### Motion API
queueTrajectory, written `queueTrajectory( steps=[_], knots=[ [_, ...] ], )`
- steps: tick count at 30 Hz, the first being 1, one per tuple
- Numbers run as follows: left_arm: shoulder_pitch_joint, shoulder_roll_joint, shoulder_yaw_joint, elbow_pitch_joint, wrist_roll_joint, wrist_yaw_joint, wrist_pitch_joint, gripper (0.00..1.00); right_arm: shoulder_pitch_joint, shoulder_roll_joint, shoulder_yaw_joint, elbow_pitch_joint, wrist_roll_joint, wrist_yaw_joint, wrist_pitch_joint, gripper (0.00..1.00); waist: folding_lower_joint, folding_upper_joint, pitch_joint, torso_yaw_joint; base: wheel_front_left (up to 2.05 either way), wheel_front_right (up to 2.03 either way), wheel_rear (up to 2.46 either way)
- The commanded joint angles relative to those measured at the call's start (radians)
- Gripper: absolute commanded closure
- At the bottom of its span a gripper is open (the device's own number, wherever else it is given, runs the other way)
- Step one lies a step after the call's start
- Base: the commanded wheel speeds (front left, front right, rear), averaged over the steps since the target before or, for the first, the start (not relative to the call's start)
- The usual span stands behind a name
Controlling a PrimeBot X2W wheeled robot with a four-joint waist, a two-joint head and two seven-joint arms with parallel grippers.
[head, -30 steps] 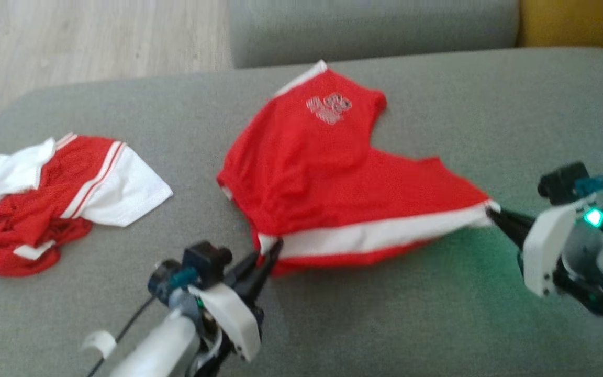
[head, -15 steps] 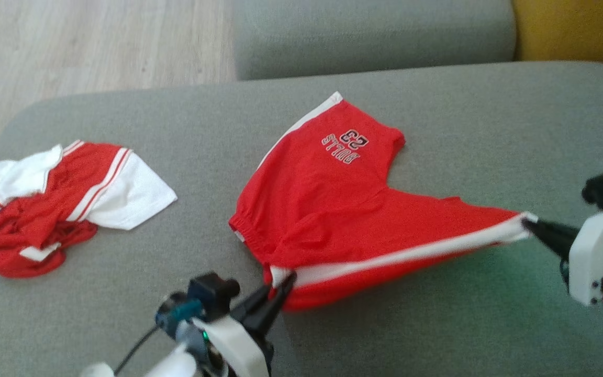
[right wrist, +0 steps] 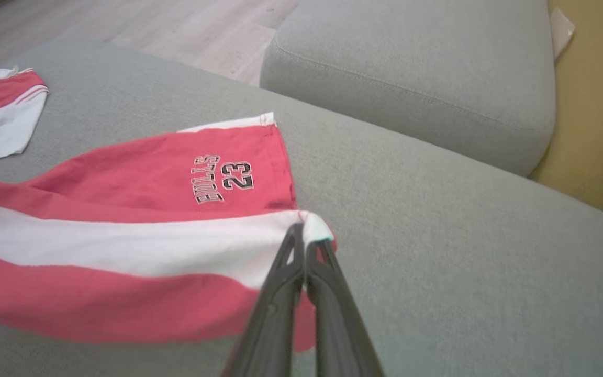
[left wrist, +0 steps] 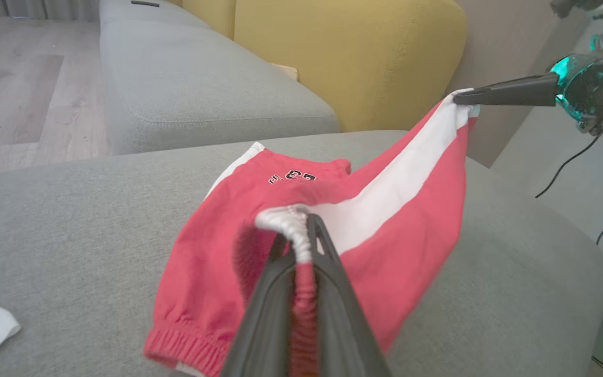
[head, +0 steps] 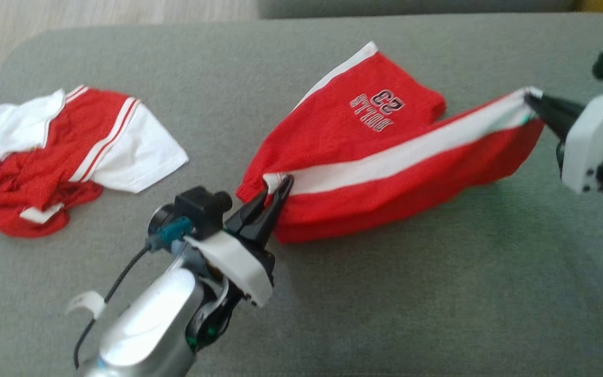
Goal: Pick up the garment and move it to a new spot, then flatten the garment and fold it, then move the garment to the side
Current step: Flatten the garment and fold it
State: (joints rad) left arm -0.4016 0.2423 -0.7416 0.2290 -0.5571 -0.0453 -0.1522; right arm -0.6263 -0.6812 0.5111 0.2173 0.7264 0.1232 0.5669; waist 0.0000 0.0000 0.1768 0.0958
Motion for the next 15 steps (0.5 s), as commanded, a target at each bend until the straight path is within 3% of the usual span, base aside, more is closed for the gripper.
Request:
queueTrajectory(
  steps=[1,15],
  knots=[
    [-0.054,0.009,0.041,-0.025,0.001,-0.004,-0.010,1.00,-0.031,-0.011,-0.001,-0.020,-0.008,0.008,0.006,1.00,0.0000,0.0000,0.027,0.025,0.00,0.00,0.00],
    [-0.200,-0.083,0.042,0.097,-0.014,-0.034,-0.052,1.00,-0.306,0.035,0.118,0.197,-0.043,0.008,-0.060,1.00,0.0000,0.0000,0.158,0.126,0.00,0.00,0.00]
  ],
)
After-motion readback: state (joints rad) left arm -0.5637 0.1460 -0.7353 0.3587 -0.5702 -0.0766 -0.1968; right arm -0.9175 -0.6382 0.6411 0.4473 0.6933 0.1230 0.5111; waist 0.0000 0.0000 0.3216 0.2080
